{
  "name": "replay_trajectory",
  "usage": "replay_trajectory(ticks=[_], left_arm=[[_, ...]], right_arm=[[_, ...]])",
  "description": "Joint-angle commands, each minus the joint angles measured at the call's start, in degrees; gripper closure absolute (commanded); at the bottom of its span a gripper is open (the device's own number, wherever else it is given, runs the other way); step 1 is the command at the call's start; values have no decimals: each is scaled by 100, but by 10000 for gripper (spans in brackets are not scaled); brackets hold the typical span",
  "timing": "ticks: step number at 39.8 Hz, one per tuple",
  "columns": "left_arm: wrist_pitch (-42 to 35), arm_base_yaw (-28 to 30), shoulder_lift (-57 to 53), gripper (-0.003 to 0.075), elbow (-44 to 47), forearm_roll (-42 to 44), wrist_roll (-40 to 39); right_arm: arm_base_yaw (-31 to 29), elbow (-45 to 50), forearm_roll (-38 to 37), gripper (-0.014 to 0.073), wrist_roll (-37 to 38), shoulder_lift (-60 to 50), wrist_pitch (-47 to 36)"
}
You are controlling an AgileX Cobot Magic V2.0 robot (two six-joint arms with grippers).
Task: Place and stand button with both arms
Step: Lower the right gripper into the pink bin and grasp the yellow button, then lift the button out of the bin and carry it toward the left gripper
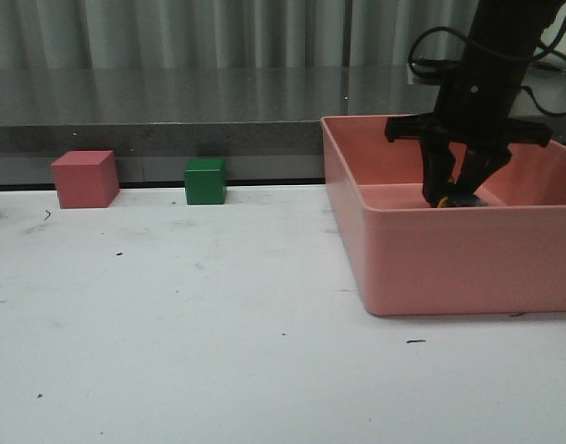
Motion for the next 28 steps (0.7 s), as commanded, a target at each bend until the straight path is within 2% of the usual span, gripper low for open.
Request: replay_trajectory(ticks=[1,8,13,19,28], left_arm=[[-446,8,81,31,-210,-44,-31],[-446,8,81,31,-210,-44,-31],[-446,8,81,31,-210,-44,-31],[-446,8,81,31,-210,-44,-31],[-446,8,81,31,-210,-44,-31]], right_arm=[[-14,-214,22,445,-7,-781,-95],[34,-214,61,445,-13,-1421,-20],[280,-214,83,445,-26,-1887,-20],[895,-229,184,445,-63,-2252,-33],[2123,-285,1050,445,-290,-2143,-366]])
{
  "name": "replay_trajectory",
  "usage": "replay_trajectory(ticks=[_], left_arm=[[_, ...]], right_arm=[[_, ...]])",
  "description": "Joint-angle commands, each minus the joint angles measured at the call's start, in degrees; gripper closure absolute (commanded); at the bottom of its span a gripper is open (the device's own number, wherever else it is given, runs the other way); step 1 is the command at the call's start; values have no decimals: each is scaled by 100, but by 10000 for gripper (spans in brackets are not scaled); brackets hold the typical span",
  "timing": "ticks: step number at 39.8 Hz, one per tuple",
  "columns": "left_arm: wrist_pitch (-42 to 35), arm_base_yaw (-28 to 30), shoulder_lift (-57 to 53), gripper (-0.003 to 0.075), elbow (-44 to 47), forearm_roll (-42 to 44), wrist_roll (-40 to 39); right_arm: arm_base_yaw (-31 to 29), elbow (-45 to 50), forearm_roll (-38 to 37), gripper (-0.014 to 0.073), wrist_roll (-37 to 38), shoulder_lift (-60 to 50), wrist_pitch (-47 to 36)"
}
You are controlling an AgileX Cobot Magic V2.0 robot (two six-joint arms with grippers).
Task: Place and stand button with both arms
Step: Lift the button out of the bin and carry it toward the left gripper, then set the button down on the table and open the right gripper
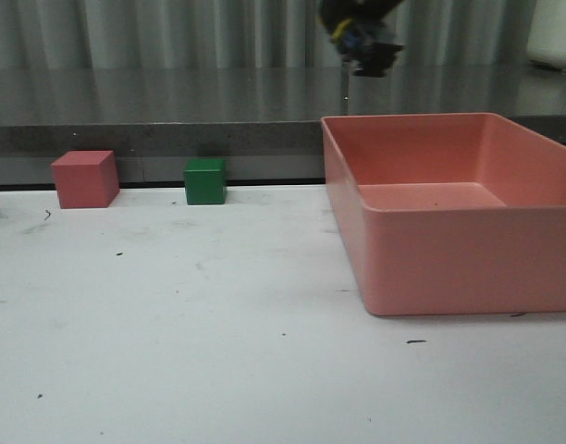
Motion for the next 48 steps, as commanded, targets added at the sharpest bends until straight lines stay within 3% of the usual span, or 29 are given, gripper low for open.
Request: replay_trajectory(ticks=[1,8,14,21,27,31,48], left_arm=[[-446,8,81,31,-210,-44,-31],[-446,8,81,31,-210,-44,-31],[-446,8,81,31,-210,-44,-31],[-446,8,81,31,-210,-44,-31],[-446,8,81,31,-210,-44,-31],[-446,8,81,31,-210,-44,-31],[-439,8,81,31,-210,-44,-31]], right_arm=[[561,-192,436,445,-186,-159,-539],[1375,-360,864,445,-186,413,-908],[1825,-1218,1070,445,-144,1232,-686],[1849,-2278,909,444,819,2245,-365],[1833,-2811,-158,442,2231,2909,56],[1833,-3012,-357,441,2929,3249,15],[1814,-3117,-383,437,3240,3676,56]])
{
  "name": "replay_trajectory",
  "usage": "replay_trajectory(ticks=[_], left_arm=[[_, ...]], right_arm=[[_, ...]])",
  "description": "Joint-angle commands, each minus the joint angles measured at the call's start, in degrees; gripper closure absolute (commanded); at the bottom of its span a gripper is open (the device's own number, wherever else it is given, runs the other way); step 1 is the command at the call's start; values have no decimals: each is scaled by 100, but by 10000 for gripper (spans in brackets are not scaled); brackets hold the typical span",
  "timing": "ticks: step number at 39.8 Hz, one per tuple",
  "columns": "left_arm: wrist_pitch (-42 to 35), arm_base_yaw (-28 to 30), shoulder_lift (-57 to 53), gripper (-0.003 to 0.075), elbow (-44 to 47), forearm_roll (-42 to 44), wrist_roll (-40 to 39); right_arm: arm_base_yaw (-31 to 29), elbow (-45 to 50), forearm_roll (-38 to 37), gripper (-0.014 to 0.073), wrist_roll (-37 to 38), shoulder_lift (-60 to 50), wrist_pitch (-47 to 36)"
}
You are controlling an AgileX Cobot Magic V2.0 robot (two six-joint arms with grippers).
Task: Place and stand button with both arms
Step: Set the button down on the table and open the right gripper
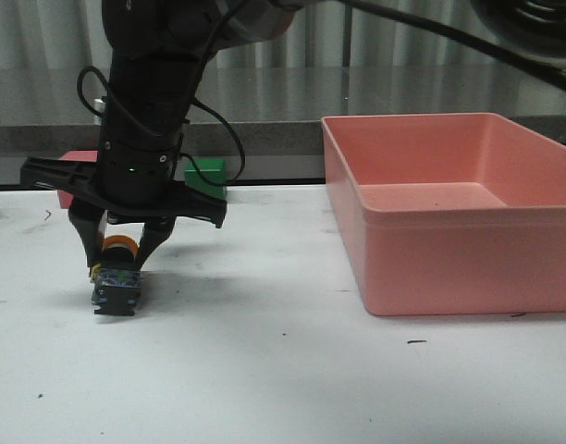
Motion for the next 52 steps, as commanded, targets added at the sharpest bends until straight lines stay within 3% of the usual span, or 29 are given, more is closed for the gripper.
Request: replay_trajectory(ticks=[1,5,11,14,21,26,33,40,46,52], left_arm=[[-449,8,81,31,-210,-44,-31],[-449,8,81,31,-210,-44,-31],[-449,8,81,31,-210,-44,-31],[-449,8,81,31,-210,-44,-31],[-449,8,81,31,-210,-44,-31],[-449,8,81,31,-210,-44,-31],[-449,8,81,31,-210,-44,-31],[-449,8,81,31,-210,-44,-31],[-449,8,81,31,-210,-44,-31],[-449,8,81,31,-210,-44,-31]], right_arm=[[-16,-171,-45,422,6,-380,-179],[-16,-277,-45,299,-5,-392,-179],[-16,-742,-50,20,-190,-392,148],[-16,-1034,-78,-28,-273,-392,375],[-16,-1849,-187,-27,-684,-398,964],[-16,-2582,-187,85,-1370,-398,1481],[-26,-3378,-259,428,-1933,-398,2037],[-26,-3612,-248,639,-2197,-585,2048],[-26,-3581,-197,660,-2889,-952,2061],[-71,-3271,-203,660,-3062,-1669,2061]])
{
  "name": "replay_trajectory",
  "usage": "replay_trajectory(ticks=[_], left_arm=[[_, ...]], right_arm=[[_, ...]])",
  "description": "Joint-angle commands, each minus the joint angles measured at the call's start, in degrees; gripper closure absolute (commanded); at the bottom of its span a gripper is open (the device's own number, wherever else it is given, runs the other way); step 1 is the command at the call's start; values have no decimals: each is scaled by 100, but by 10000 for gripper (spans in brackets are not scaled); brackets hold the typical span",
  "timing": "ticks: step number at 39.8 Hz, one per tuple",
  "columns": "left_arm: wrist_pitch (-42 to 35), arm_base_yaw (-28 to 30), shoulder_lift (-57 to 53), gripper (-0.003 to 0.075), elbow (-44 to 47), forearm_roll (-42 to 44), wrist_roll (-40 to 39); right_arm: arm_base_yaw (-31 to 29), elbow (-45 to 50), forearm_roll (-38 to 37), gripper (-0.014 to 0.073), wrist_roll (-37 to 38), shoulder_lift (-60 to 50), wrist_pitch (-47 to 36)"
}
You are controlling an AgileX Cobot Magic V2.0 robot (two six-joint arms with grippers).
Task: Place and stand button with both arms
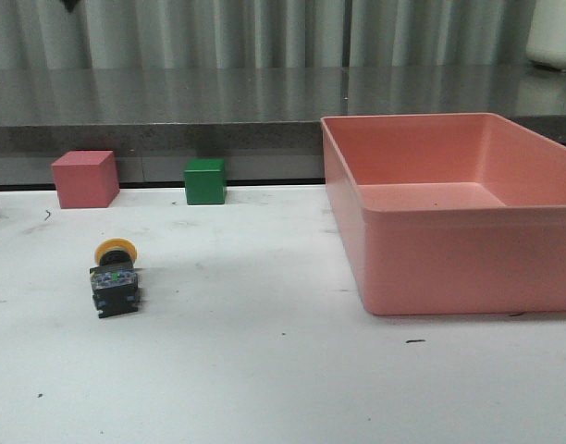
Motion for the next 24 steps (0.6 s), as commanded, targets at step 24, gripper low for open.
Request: replay_trajectory(ticks=[24], left_arm=[[-449,8,81,31,-210,-44,-31]], right_arm=[[-3075,7084,-344,662,-865,-5780,387]])
